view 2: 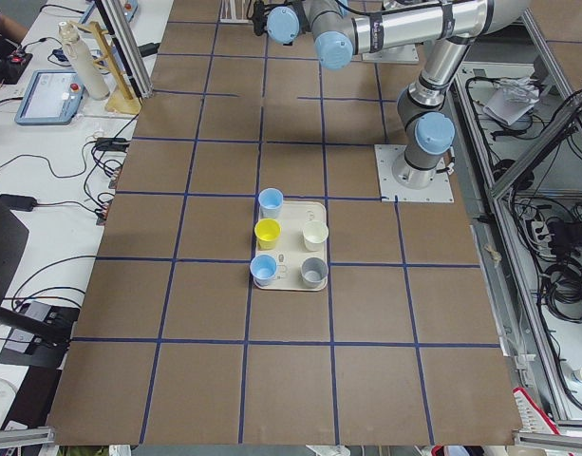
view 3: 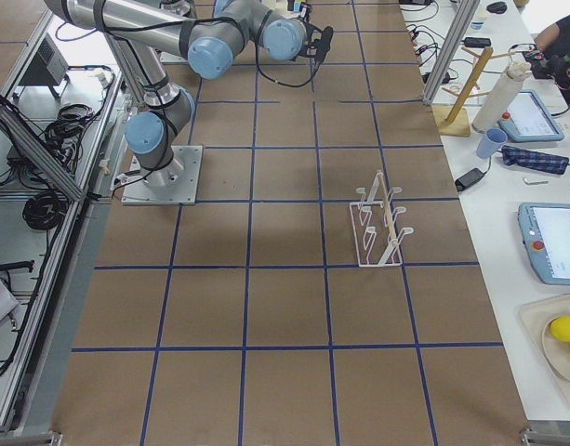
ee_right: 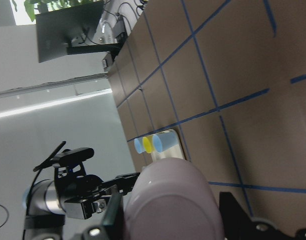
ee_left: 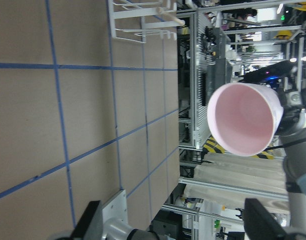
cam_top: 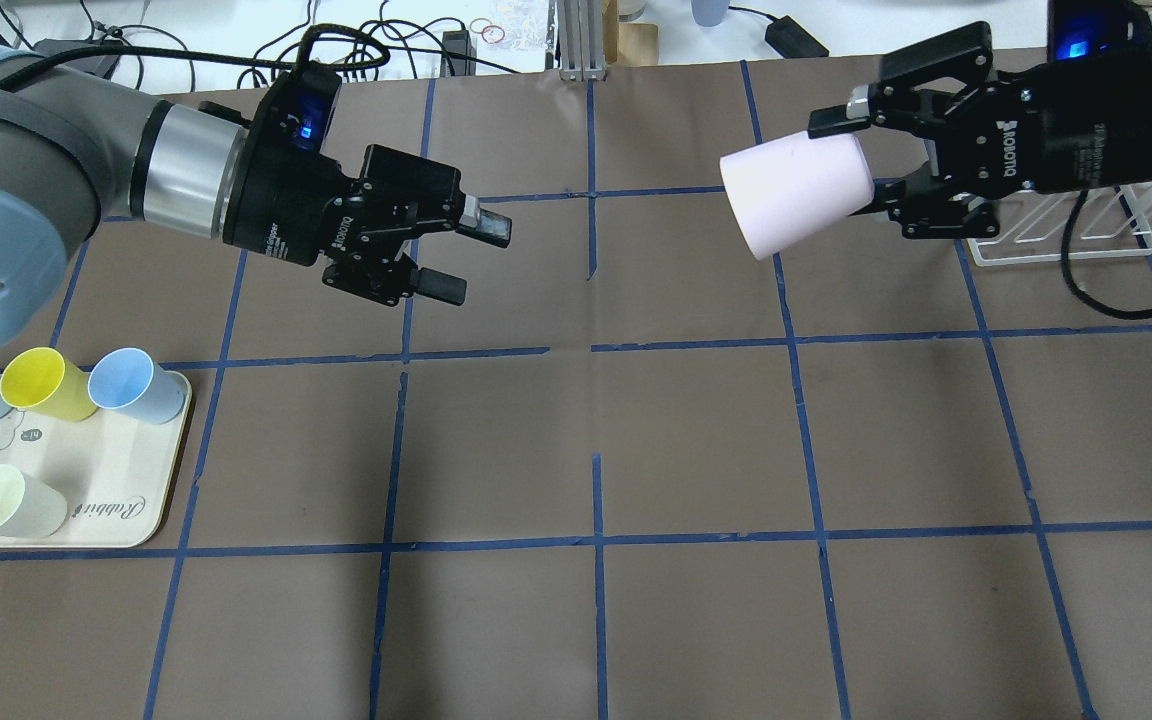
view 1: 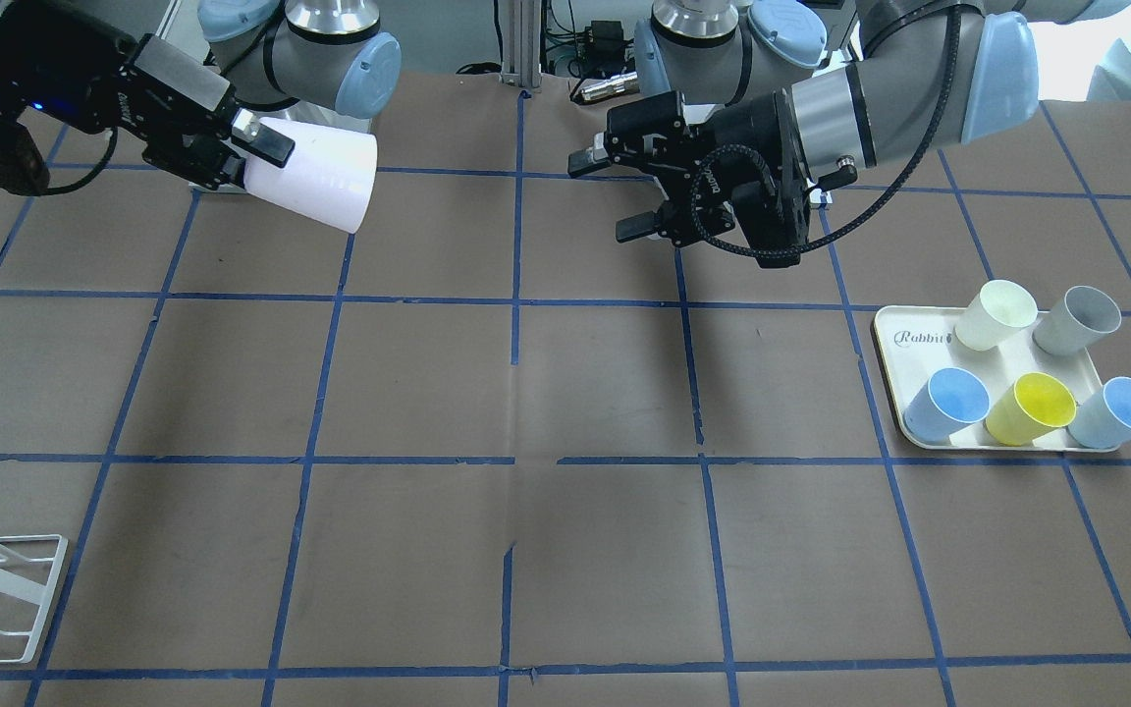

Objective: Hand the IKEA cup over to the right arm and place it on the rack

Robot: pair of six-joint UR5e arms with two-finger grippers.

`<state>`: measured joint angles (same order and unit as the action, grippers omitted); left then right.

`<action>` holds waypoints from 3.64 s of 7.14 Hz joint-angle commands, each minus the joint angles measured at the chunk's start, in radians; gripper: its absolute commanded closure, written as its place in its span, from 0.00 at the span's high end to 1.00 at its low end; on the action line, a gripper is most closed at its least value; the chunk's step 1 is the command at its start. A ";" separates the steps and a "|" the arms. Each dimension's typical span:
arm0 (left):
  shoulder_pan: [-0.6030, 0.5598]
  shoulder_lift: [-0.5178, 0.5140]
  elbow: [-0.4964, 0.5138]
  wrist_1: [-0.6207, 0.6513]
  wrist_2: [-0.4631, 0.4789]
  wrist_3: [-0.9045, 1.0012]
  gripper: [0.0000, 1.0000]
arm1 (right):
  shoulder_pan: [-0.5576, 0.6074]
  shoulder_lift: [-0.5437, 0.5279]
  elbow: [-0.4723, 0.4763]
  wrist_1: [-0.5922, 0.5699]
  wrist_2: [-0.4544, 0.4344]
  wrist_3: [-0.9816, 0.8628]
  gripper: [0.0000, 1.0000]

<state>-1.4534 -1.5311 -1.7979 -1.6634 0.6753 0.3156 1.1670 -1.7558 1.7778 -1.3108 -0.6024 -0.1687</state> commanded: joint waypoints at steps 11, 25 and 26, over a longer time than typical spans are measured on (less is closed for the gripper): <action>-0.086 -0.037 0.284 0.157 0.925 -0.201 1.00 | -0.059 0.240 -0.097 -0.649 -0.801 -0.293 0.15; -0.076 -0.035 0.267 0.117 0.859 -0.246 1.00 | -0.116 0.470 -0.156 -0.913 -0.792 -0.367 0.19; -0.084 -0.044 0.282 0.154 0.865 -0.265 1.00 | -0.116 0.470 -0.155 -0.910 -0.792 -0.367 0.19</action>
<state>-1.5312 -1.5666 -1.5382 -1.5458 1.5354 0.0691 1.0535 -1.2909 1.6217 -2.2134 -1.3957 -0.5347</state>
